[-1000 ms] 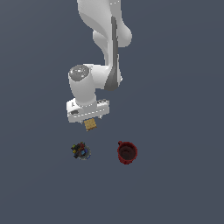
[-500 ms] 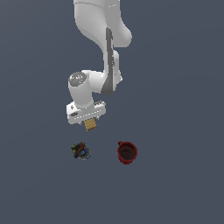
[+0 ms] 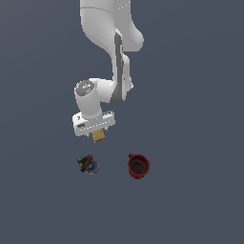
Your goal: Pick up a designated object from a clutter of objects.
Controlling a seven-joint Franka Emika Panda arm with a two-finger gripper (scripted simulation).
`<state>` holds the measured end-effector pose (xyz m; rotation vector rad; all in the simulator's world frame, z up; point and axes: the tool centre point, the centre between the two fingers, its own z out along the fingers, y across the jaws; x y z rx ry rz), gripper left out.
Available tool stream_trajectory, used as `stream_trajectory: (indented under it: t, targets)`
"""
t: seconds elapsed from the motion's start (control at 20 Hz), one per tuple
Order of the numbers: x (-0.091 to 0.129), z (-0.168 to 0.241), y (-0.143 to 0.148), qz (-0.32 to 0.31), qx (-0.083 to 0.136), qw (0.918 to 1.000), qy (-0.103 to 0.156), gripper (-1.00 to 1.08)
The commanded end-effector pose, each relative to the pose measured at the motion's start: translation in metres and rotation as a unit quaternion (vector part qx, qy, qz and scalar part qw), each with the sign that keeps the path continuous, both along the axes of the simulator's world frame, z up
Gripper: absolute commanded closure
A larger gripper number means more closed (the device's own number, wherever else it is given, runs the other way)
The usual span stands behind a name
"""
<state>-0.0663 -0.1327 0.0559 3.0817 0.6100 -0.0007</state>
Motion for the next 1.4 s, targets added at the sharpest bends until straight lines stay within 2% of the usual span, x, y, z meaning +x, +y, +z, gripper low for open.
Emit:
stream_trajectory:
  t: [0.0, 0.35, 0.65, 0.7, 1.35]
  targets:
    - [-0.001, -0.007, 0.000, 0.000, 0.000, 1.0000, 0.000, -0.92]
    - [-0.001, -0.036, 0.000, 0.001, 0.000, 1.0000, 0.000, -0.92]
    - [-0.001, -0.045, 0.000, 0.001, 0.000, 1.0000, 0.000, -0.92]
    - [-0.001, -0.045, 0.000, 0.001, 0.000, 1.0000, 0.000, 1.08]
    - [0.000, -0.042, 0.001, 0.001, 0.000, 1.0000, -0.001, 1.08]
